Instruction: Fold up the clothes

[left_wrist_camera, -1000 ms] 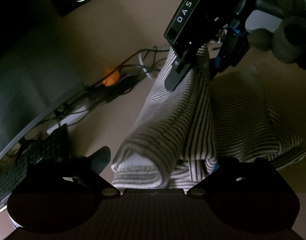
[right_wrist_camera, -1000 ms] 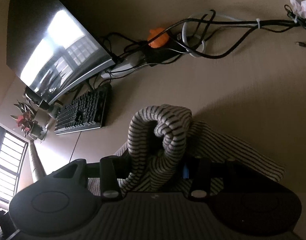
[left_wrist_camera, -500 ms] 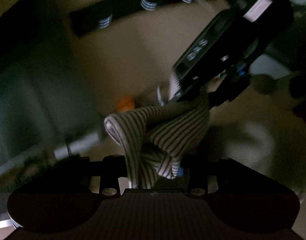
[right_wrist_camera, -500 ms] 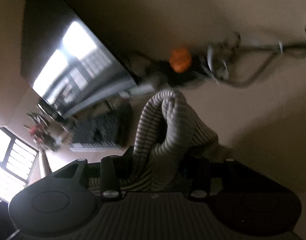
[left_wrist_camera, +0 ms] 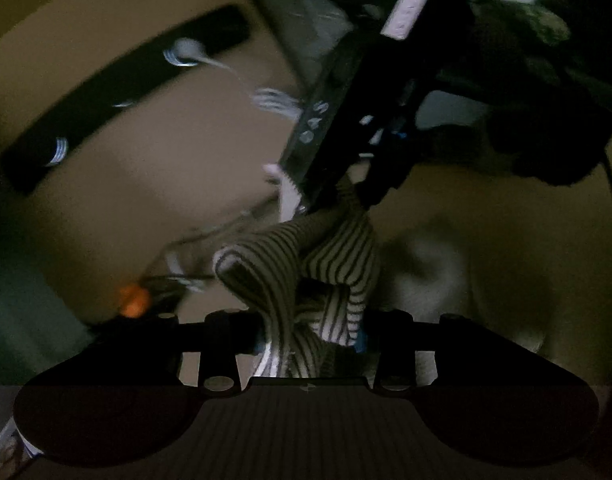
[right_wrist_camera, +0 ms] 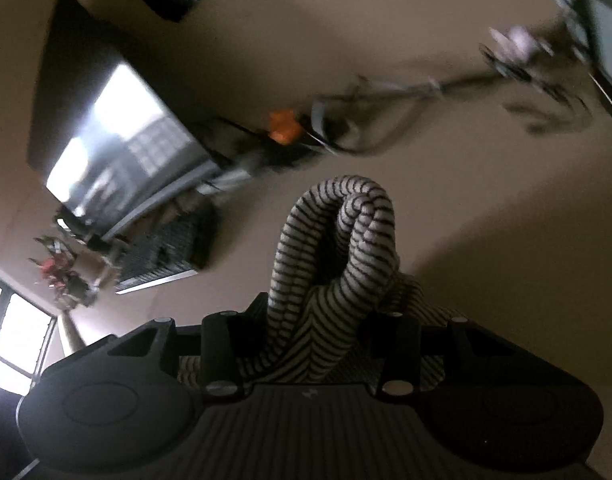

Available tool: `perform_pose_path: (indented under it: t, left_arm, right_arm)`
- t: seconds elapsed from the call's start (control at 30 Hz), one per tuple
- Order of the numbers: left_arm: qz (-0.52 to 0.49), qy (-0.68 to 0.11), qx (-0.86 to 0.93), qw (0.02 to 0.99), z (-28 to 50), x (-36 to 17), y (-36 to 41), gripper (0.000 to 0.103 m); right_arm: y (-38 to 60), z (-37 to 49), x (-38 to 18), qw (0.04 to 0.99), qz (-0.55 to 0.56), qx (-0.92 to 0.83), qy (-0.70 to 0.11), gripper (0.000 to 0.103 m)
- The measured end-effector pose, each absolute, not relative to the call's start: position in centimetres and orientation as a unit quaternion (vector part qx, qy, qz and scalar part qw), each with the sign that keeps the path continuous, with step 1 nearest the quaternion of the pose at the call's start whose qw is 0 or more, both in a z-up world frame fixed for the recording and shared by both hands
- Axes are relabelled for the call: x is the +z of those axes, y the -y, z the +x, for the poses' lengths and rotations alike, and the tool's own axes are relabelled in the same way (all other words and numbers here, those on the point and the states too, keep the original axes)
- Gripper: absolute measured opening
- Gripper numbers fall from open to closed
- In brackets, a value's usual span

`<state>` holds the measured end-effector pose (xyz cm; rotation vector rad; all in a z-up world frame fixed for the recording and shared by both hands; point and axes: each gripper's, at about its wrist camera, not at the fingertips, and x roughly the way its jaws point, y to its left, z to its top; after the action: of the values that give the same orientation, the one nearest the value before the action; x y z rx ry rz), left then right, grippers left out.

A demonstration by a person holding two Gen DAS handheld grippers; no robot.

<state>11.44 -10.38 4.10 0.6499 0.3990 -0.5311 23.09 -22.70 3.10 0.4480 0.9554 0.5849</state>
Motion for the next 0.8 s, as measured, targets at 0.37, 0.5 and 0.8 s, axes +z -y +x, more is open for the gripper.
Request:
perform_pose_path:
  t: [0.37,0.5,0.8]
  left_arm:
    - [0.300,-0.204,-0.226,0.904,12.4,2.6,11.6,0.081]
    - [0.299,-0.223,-0.225,0.900,13.1,1.5,10.8,0.088]
    - [0.279,-0.225,-0.192,0.914,14.6,0.5,8.7,0.037]
  right_arm:
    - [23.4,21.6,2.1,0.833,0.213,0.242,-0.449,0.044]
    - [23.0,21.5,1.2,0.829,0.218,0.237,-0.458,0.044]
    - [21.9,23.2,0.7,0.813,0.251,0.246,-0.464,0.044]
